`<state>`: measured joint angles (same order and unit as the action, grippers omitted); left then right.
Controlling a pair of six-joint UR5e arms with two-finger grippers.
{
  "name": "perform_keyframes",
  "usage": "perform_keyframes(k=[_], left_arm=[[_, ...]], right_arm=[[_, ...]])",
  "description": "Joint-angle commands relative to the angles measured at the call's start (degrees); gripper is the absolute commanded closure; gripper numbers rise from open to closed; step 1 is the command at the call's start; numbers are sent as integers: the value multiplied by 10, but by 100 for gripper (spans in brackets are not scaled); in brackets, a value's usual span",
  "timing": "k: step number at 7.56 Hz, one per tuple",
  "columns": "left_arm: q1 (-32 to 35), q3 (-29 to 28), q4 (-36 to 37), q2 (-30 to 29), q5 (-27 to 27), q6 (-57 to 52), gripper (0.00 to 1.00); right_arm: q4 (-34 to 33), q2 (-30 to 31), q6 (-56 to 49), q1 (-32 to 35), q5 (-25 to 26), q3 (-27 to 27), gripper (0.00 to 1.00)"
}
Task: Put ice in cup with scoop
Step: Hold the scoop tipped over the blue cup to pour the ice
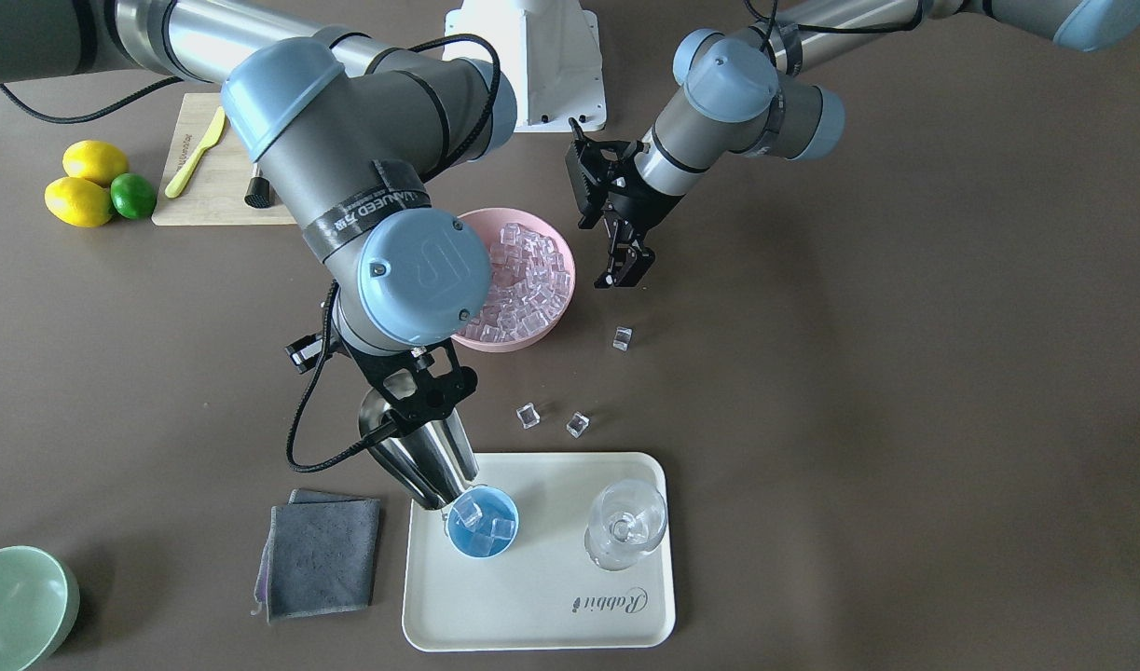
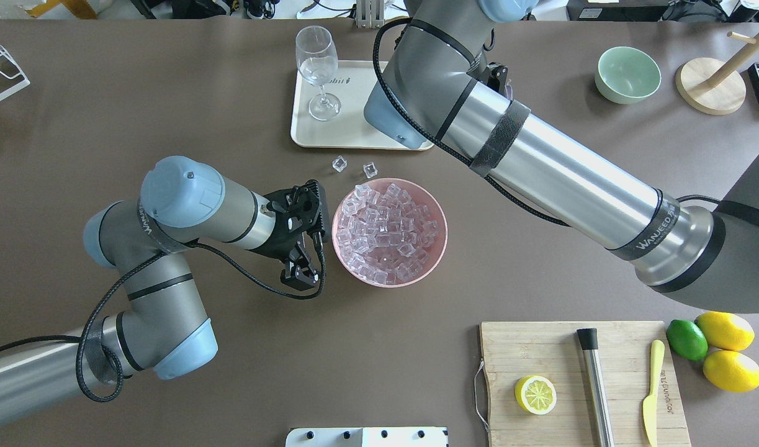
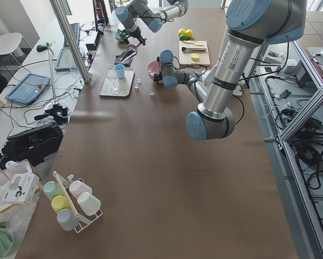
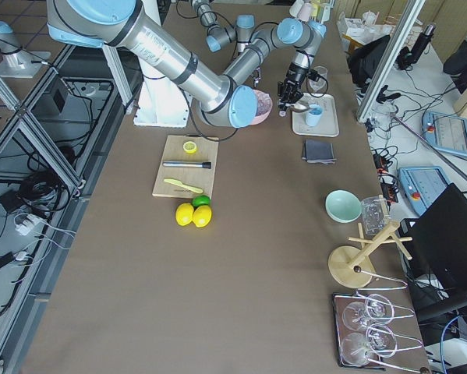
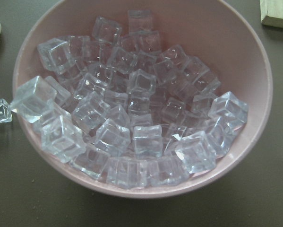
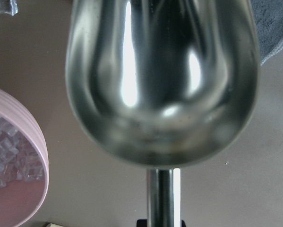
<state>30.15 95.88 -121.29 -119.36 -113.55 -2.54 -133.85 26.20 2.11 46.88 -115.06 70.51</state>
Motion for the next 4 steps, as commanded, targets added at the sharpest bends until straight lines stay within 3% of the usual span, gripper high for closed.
perform_keyframes(k=[1,2,4], left_arm=[[0,0,0,0,0,0,2],[0,0,0,0,0,0,2],[0,1,1,-1,0,0,2]], right_arm=[[0,0,0,0,0,1,100],[0,5,5,0,-1,8,100],[3,68,14,0,-6,91,100]])
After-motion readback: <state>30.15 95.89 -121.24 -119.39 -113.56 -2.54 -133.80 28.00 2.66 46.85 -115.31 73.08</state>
